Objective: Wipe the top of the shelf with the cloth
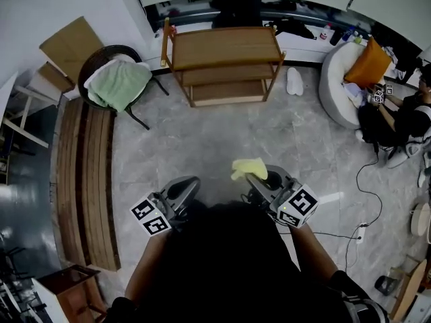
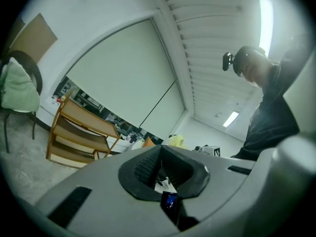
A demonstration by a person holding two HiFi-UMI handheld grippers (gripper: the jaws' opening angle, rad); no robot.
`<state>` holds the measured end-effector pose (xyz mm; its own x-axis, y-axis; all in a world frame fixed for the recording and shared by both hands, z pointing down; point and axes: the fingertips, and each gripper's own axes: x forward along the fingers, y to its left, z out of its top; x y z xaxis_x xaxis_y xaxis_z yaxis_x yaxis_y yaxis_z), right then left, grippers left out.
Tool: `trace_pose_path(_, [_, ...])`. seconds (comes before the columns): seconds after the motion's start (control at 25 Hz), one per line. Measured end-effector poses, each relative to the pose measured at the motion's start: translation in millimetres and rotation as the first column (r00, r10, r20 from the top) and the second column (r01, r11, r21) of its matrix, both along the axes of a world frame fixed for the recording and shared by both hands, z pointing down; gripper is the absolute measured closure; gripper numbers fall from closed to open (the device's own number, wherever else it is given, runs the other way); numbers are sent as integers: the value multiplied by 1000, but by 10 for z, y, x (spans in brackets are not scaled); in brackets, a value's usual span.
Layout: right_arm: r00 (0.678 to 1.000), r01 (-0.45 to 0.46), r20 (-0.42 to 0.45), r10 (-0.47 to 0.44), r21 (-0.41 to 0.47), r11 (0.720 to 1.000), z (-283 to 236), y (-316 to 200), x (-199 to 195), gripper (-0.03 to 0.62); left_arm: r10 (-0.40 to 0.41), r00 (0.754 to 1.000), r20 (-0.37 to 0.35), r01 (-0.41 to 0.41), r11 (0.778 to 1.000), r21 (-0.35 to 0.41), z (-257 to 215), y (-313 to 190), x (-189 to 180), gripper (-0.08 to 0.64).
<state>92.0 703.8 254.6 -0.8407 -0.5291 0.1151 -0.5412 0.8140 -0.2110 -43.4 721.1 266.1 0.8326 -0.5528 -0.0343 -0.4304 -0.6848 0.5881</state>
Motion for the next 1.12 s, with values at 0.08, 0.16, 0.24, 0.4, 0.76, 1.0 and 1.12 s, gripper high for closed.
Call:
trace_pose_path(0.08, [999, -28, 16, 28, -12, 1000, 1, -97, 85, 546, -46, 999, 15, 46, 999, -1, 9, -18, -104, 549])
trace_pose_path(0.16, [998, -56, 36, 57, -23, 998, -4, -201, 161, 547, -85, 996, 32, 85, 996, -14, 38, -64, -231, 549])
trace_pose_path(0.24, [995, -81, 58, 83, -39, 996, -1, -311, 230, 546, -98, 994, 45, 100, 995, -29, 54, -125, -319, 548])
trace_pose_path(0.4, [992, -86, 82, 92, -77, 993, 59, -581, 199, 546, -111, 994, 10, 111, 992, -57, 89, -363, -471, 549])
trace_pose_path(0.76, [995, -94, 3, 95, -123, 988, 190, -1327, -392, 546, -82, 991, -105, 76, 995, -58, 172, -1368, -855, 549])
trace_pose_path(1.0, [990, -127, -71, 121, -90, 988, -43, -2054, -872, 546, -78, 988, -135, 72, 996, -44, 149, -2184, -1430, 549])
trace_pose_path(1.12, [979, -182, -110, 172, -88, 979, -140, -2378, -929, 546, -44, 987, -155, 34, 997, -67, 182, -2513, -1553, 549])
